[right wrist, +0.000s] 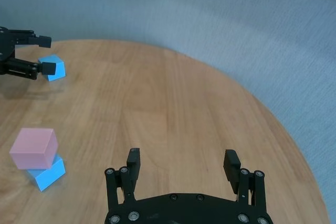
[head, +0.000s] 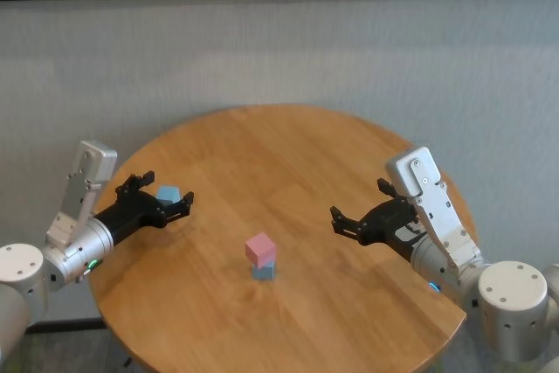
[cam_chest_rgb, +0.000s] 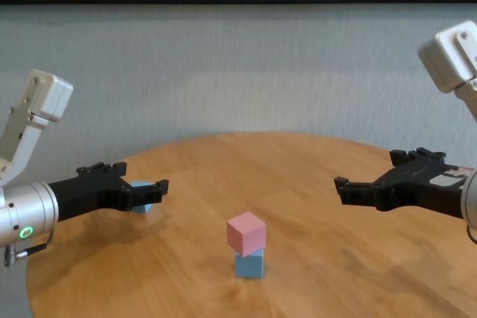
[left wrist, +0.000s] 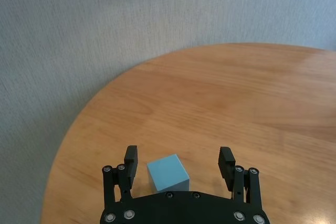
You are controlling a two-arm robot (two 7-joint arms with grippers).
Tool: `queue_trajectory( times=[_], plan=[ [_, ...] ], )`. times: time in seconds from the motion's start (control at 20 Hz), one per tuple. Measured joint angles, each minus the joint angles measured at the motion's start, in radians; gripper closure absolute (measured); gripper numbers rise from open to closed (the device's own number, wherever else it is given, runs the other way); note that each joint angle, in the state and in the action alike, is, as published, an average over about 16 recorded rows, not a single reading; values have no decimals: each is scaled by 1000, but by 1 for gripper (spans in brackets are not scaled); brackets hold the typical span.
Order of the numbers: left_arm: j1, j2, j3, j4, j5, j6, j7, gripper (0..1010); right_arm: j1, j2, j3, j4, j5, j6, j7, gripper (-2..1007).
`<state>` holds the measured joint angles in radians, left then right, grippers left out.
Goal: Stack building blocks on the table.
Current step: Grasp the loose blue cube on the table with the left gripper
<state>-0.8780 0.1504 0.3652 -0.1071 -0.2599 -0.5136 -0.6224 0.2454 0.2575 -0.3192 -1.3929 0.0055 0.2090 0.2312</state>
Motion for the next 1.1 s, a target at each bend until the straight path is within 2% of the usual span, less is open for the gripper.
queue_trajectory(
  times=[0.8,1.1],
  plan=[
    [3,2,0,-6,1,2,2,10,0,0,0,0,0,0,0,0],
    [34,15,6,-71,1,24,24,10,0,0,0,0,0,0,0,0]
  ],
)
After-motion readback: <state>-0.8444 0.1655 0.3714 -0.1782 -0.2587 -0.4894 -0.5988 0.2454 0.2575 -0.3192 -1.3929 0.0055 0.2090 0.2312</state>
